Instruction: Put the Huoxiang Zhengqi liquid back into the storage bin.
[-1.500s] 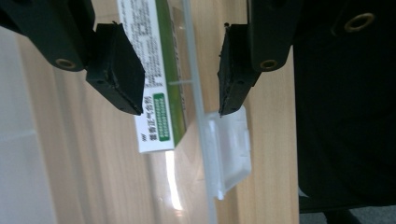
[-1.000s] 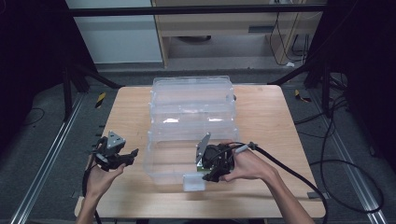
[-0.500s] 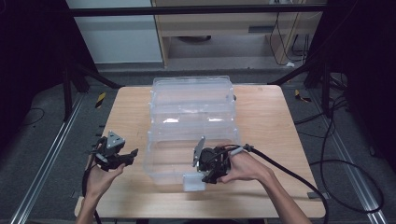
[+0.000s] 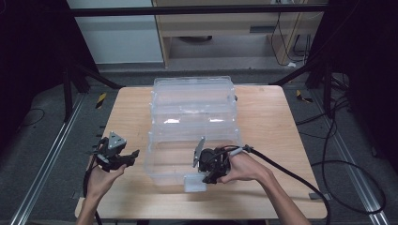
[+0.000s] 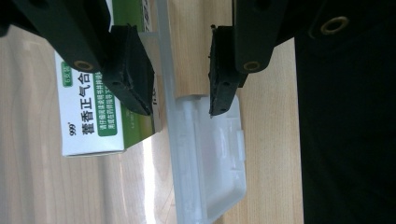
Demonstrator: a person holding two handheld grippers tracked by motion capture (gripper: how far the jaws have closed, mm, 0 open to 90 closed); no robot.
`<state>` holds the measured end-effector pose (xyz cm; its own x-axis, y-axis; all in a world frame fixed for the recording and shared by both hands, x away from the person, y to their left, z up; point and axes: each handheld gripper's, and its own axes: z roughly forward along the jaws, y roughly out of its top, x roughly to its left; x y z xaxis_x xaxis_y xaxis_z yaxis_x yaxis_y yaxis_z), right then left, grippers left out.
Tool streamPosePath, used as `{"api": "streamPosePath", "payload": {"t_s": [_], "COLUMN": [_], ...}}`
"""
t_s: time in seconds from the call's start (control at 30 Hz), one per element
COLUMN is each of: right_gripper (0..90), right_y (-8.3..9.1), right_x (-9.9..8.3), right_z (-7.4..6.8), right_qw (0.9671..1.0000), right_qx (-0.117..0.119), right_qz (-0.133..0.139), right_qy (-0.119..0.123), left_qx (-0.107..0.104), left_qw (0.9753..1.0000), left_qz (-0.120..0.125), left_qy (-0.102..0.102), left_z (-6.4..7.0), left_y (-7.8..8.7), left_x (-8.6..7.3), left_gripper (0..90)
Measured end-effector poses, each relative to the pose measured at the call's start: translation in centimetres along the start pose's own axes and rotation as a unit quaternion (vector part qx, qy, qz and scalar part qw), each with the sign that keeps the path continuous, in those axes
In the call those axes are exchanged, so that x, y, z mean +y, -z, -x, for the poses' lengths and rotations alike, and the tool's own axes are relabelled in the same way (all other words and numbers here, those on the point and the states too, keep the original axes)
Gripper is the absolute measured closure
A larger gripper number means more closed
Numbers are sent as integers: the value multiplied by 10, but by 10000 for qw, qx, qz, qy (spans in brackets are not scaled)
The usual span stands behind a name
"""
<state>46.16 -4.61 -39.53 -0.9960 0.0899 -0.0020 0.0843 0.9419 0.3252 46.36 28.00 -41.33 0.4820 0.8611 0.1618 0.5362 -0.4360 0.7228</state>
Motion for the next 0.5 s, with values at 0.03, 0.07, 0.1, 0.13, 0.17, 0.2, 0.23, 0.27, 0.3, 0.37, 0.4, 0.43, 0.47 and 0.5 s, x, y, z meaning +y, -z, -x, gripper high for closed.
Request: {"api": "streamPosePath", "payload": {"t_s": [0.03, 0.07, 0.1, 0.13, 0.17, 0.2, 0.23, 0.27, 0.3, 0.37, 0.4, 0.43, 0.47, 0.5], "right_gripper": [602, 600, 601, 603, 603, 606, 611, 611, 615, 628, 629, 629, 630, 630], "right_y": [0, -1, -2, -3, -4, -5, -6, -7, -8, -9, -9, -9, -9, -9], "right_x": [0, 0, 0, 0, 0, 0, 0, 1, 1, 1, 1, 1, 1, 1], "right_z": [0, -1, -1, -2, -2, -2, -2, -2, -2, -2, -1, -1, -1, -1], "right_qw": [10000, 10000, 10000, 9999, 9999, 9999, 9999, 9999, 9998, 9998, 9998, 9998, 9998, 9998], "right_qx": [6, 22, 0, 5, 32, 37, 49, 66, 96, 97, 104, 123, 123, 115], "right_qz": [-3, -52, -85, -111, -118, -131, -145, -138, -151, -153, -171, -166, -171, -181], "right_qy": [16, 28, 41, 38, 26, 32, 36, 21, -9, -41, -28, -46, -56, -61], "left_qx": [1, 3, -1, 0, 0, -2, -2, -3, -5, -6, -7, -10, -9, -9], "left_qw": [10000, 10000, 10000, 10000, 10000, 10000, 10000, 10000, 10000, 10000, 10000, 10000, 10000, 10000], "left_qz": [5, 12, 16, 15, 14, 12, 5, 5, 4, 5, 6, 6, 6, 4], "left_qy": [-1, -1, 0, 0, 0, 2, -1, -5, -2, 0, 0, 0, -2, 0], "left_z": [0, 0, 0, 0, 0, 0, 0, 0, 0, 0, 0, 0, 0, 0], "left_y": [0, 1, 1, 1, 1, 1, 0, 0, 0, 0, 0, 0, 0, 0], "left_x": [0, 0, 0, 1, 0, 0, 0, 0, 0, 0, 0, 0, 0, 0], "left_gripper": [398, 397, 398, 398, 398, 398, 398, 398, 398, 398, 398, 398, 398, 398]}}
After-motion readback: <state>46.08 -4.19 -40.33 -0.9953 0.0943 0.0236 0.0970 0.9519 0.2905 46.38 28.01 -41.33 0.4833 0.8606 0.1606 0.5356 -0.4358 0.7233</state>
